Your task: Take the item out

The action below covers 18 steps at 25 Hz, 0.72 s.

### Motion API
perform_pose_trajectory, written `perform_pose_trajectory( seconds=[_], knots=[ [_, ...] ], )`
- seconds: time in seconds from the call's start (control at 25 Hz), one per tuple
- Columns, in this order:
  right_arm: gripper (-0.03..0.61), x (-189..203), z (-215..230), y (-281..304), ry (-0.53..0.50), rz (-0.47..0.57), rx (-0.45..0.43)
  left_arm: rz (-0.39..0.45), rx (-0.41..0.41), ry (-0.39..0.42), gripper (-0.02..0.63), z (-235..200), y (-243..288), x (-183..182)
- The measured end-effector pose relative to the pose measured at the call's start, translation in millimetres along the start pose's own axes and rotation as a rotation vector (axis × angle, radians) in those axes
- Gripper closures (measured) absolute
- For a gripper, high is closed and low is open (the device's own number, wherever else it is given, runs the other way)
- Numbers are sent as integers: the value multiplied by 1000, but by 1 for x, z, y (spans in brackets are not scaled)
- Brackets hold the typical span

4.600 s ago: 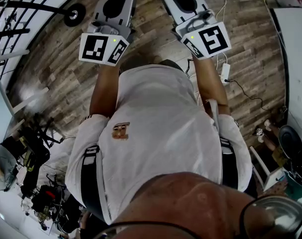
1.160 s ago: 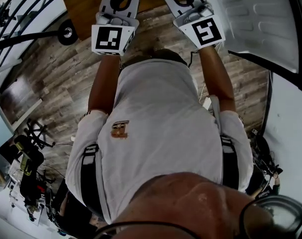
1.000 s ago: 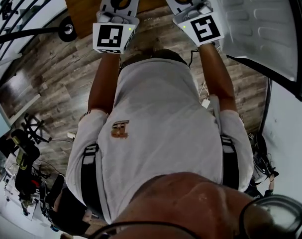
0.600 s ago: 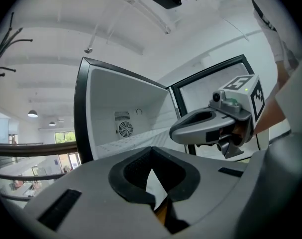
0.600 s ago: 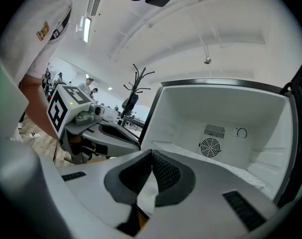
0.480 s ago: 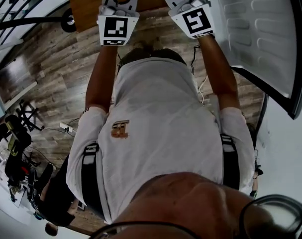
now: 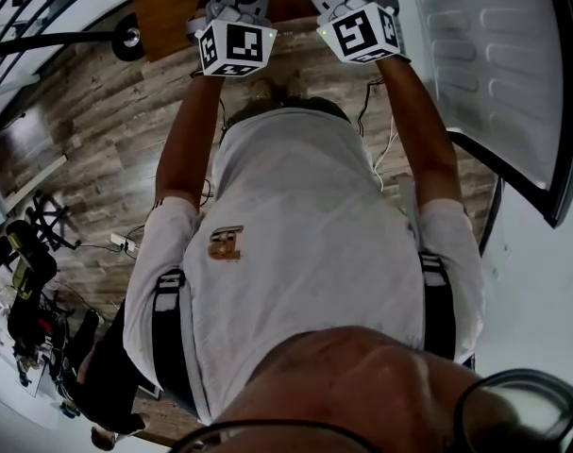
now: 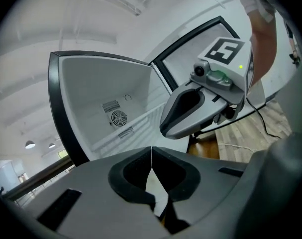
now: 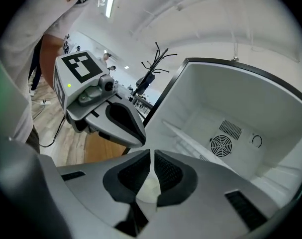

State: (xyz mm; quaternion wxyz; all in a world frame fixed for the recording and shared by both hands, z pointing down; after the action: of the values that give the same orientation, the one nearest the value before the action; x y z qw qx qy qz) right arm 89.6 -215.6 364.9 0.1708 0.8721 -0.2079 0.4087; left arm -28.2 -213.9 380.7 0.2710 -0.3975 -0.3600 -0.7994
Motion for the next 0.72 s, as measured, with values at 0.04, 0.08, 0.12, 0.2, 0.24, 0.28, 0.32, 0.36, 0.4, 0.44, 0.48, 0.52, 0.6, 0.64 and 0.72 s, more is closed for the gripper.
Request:
perform_pose_trajectory(
  seconds=[0.04, 0.08, 0.12, 0.2, 0.24, 0.28, 0.32, 0.36, 0.4, 0.44, 0.48, 0.52, 0.6, 0.64, 0.72],
  knots=[
    [541, 2, -2, 2, -17, -5, -10, -16, -1, 16, 594, 1, 2, 2],
    [541, 5, -5, 4, -34, -10, -22, -32, -2, 32, 594, 2, 5, 4],
    [541, 7, -7, 6, -51, -14, -33, -47, -1, 49, 594, 3, 7, 6],
    [541, 11, -11, 9, -86, -25, -54, -75, 6, 80, 592, 5, 10, 9],
    [541, 13, -13, 11, -103, -31, -62, -87, 12, 93, 592, 6, 12, 11],
    [541, 15, -15, 12, -116, -37, -70, -99, 18, 104, 592, 7, 13, 13],
    [541, 18, -16, 14, -128, -43, -76, -111, 23, 112, 592, 8, 15, 15],
    [541, 20, -17, 15, -138, -48, -82, -121, 28, 118, 592, 9, 17, 17],
    [541, 22, -17, 16, -146, -53, -87, -131, 32, 125, 591, 10, 18, 19],
    [541, 25, -18, 16, -154, -57, -91, -141, 36, 134, 590, 11, 20, 20],
    [541, 27, -18, 17, -161, -60, -94, -151, 38, 143, 581, 12, 22, 21],
    [541, 29, -18, 18, -168, -63, -98, -160, 40, 153, 562, 12, 24, 22],
    [541, 34, -20, 18, -182, -68, -109, -176, 43, 167, 535, 14, 28, 25],
    [540, 36, -21, 18, -189, -71, -115, -184, 44, 174, 531, 16, 29, 26],
    [541, 41, -23, 18, -205, -78, -127, -201, 48, 195, 517, 18, 32, 26]
  ],
)
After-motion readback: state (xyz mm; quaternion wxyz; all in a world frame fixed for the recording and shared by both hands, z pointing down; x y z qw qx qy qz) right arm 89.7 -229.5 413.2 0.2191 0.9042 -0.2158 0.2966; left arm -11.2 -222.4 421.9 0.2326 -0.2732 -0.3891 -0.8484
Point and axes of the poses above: the fingertips, and each gripper's own axes: y forward along the fingers, z to its right, x out of its underside, the point moved 8 cm from there along -y, backward along the fingers, and after that the axes turned 15 degrees about x, right-handed, at the moved point
